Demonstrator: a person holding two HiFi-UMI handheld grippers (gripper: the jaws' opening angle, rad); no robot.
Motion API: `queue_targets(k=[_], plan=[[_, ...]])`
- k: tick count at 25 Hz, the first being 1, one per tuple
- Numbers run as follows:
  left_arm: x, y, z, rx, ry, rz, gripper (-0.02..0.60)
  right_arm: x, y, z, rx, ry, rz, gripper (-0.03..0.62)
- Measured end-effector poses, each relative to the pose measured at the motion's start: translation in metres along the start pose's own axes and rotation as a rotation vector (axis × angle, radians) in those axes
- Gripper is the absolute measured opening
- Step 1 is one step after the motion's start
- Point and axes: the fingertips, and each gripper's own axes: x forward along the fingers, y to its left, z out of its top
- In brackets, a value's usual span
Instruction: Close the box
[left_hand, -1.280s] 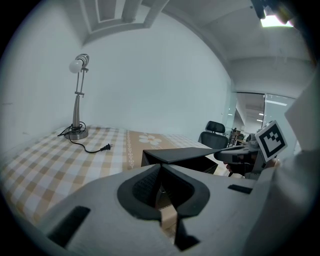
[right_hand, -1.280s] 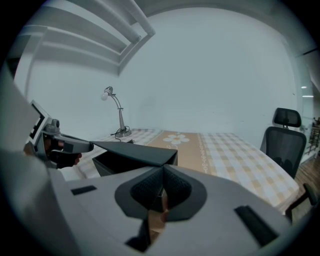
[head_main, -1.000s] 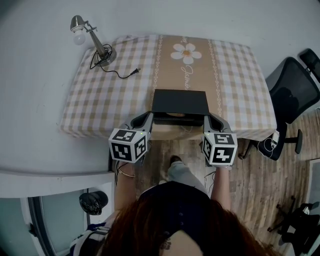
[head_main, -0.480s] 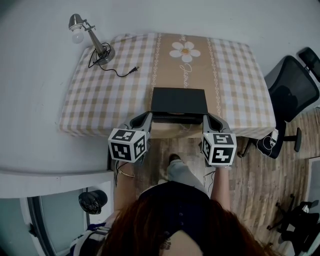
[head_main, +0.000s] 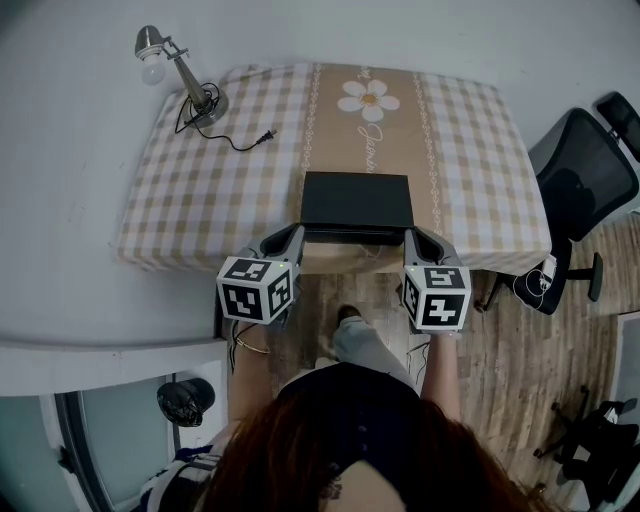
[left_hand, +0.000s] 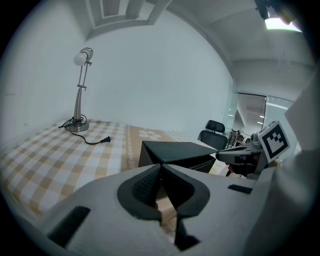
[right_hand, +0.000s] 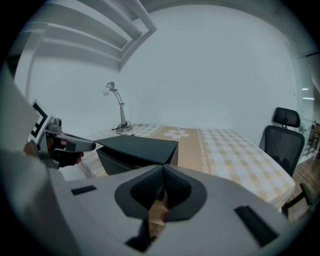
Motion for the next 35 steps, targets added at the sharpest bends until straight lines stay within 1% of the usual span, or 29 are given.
queue_targets(k=[11, 21, 35], plan=[[0.002, -0.004, -0.005, -0.002, 0.017, -0.006, 0.029, -0.002, -0.001, -0.006, 0.004, 0.012, 0.003, 0.017], [0.002, -0.005, -0.011, 0.006, 0.031, 0.003, 0.029, -0.004, 0.0, -0.01, 0.001, 0.019, 0.009, 0.017], [-0.015, -0.007, -0.008, 0.013, 0.004, 0.011, 0.029, -0.013, 0.01, -0.011, -0.01, 0.004, 0.021, 0.017]])
